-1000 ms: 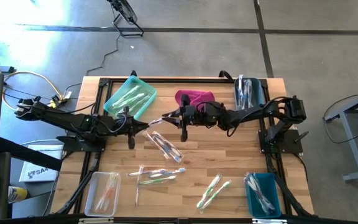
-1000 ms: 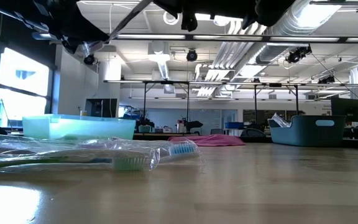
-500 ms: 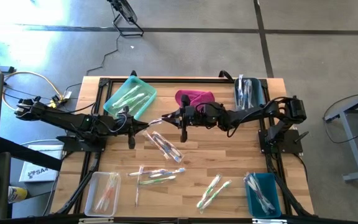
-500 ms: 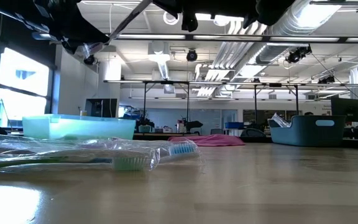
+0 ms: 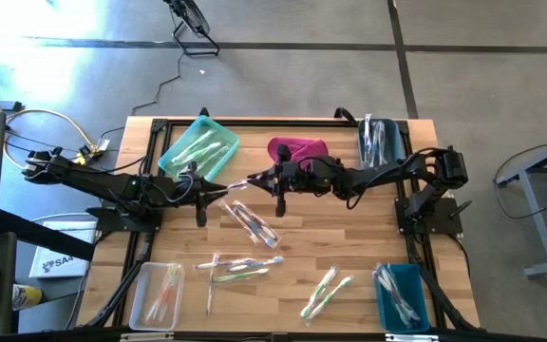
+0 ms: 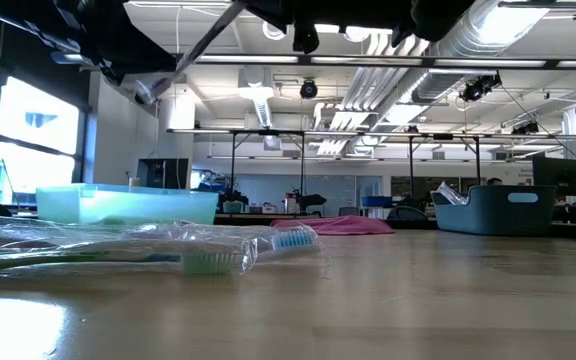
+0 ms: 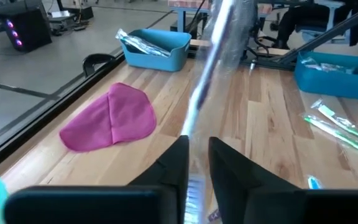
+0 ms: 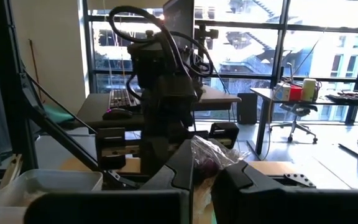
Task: Pick & Place Toothbrushes
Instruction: Put the purple toothbrush to the dark blue bin bin
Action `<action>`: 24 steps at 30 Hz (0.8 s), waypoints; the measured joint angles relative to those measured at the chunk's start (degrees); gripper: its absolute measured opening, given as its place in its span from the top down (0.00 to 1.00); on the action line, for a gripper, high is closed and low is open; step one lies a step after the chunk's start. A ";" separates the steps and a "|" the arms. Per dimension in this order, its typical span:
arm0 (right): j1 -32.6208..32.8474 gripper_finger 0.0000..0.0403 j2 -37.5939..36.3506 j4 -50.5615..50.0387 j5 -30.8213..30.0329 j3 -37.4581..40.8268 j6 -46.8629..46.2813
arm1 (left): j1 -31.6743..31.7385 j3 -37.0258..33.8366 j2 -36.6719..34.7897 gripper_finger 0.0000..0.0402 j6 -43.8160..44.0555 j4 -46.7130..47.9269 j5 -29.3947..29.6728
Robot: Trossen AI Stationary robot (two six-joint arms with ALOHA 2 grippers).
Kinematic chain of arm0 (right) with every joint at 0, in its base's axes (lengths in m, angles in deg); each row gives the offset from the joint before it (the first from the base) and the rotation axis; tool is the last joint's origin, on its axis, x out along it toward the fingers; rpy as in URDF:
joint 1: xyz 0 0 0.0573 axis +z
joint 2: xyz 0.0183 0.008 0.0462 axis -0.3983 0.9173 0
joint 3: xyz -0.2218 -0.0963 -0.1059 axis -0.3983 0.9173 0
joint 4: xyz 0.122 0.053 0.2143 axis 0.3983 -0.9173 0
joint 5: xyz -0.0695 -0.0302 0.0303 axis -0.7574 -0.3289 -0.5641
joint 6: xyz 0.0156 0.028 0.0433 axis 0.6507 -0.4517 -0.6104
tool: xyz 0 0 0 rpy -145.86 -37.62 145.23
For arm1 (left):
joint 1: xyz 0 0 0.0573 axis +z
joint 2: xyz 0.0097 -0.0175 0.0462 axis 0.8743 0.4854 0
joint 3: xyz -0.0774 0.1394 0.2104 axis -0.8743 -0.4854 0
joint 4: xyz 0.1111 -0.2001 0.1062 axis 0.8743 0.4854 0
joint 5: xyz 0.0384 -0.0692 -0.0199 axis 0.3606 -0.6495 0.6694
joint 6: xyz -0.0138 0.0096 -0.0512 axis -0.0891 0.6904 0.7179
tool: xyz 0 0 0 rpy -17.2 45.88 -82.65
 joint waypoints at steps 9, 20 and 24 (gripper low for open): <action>-0.06 0.96 0.00 -0.17 -1.27 0.00 0.02 | 0.00 0.01 0.00 0.66 0.00 0.02 -0.28; -0.03 0.96 0.00 -0.11 -1.45 0.00 0.02 | -0.02 0.01 0.00 0.54 -2.15 0.02 0.40; -0.03 0.96 0.00 -0.15 -1.43 0.00 0.02 | -0.02 0.01 0.00 0.54 0.03 0.13 -0.54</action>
